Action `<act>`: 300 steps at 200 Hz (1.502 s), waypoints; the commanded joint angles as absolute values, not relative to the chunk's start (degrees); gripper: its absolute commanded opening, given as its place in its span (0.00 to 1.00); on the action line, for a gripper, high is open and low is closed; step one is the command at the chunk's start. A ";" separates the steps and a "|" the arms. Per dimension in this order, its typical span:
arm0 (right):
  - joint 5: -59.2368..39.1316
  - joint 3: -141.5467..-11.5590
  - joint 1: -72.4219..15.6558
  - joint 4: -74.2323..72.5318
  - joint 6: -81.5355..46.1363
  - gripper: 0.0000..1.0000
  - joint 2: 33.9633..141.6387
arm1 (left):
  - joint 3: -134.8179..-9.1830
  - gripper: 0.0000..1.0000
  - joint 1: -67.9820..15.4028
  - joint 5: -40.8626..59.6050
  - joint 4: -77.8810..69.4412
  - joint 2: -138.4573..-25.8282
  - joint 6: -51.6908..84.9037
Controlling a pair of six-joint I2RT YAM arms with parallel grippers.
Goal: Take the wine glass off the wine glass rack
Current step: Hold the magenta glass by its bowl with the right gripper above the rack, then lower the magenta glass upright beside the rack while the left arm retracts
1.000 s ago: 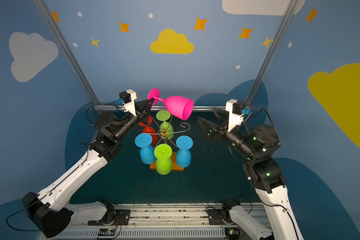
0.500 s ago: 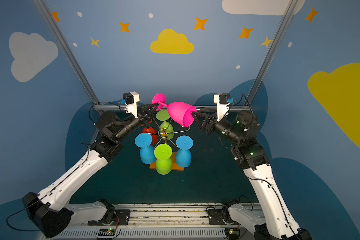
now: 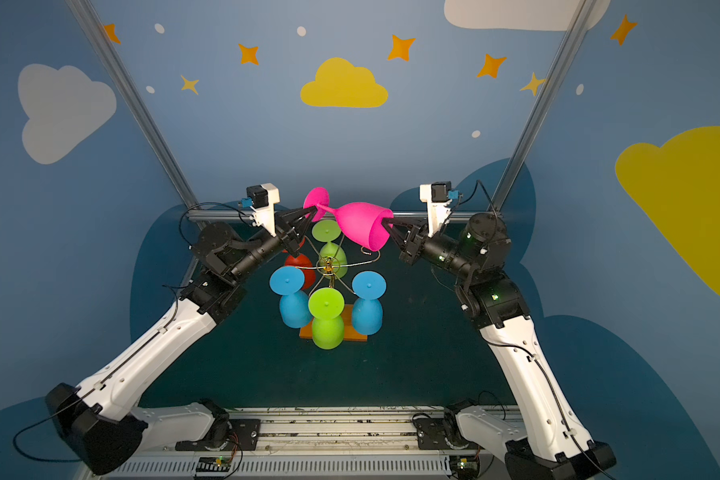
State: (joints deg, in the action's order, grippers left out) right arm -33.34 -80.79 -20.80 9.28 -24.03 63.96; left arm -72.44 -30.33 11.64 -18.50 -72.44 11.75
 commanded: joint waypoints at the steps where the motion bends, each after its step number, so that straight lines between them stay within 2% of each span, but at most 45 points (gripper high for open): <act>1: -33.59 -82.93 -20.67 8.58 -25.46 0.00 64.51 | -72.16 0.03 -30.32 12.09 -18.91 -72.25 11.25; 12: -32.60 -83.02 -20.65 8.99 -25.41 0.00 64.36 | -72.13 0.06 -30.32 11.53 -18.55 -72.13 11.05; 20: -31.63 -83.29 -20.58 9.50 -25.02 0.00 64.10 | -72.06 0.14 -30.32 10.77 -18.36 -71.92 10.94; 32: -29.57 -83.85 -20.50 10.79 -24.19 0.00 63.50 | -71.75 0.35 -30.32 9.26 -18.33 -71.48 10.72; 47: -27.06 -84.43 -20.07 12.48 -22.73 0.00 62.43 | -70.96 0.72 -30.32 6.11 -18.15 -70.58 10.28; 55: -25.70 -84.88 -19.76 13.47 -21.73 0.00 61.79 | -70.48 0.81 -30.31 3.75 -17.94 -69.93 9.86; 66: -22.69 -85.66 -19.49 15.99 -19.55 0.00 60.89 | -69.69 0.87 -30.06 0.90 -17.68 -68.75 8.79; 93: -14.09 -86.47 -18.99 21.93 -14.57 0.00 58.11 | -67.64 0.93 -28.07 -4.97 -16.15 -65.39 6.77; 124: -3.94 -88.32 -18.63 31.14 -8.58 0.00 55.67 | -62.93 0.96 -23.22 -9.28 -13.90 -59.72 5.05; 160: 5.18 -87.50 -18.38 41.39 -4.38 0.00 54.69 | -54.78 0.99 -14.91 -13.55 -11.20 -52.34 4.95; 186: 8.82 -85.74 -18.20 45.11 -2.88 0.00 55.63 | -49.34 0.99 -7.79 -12.45 -10.50 -49.73 7.95; 226: 9.39 -90.74 -17.49 51.66 -0.61 0.00 65.14 | -43.98 0.99 -1.24 -8.39 -11.86 -49.04 14.37; 300: 8.67 -105.43 -14.78 58.25 1.59 0.00 90.51 | -42.24 0.99 2.81 -3.97 -10.20 -47.21 18.46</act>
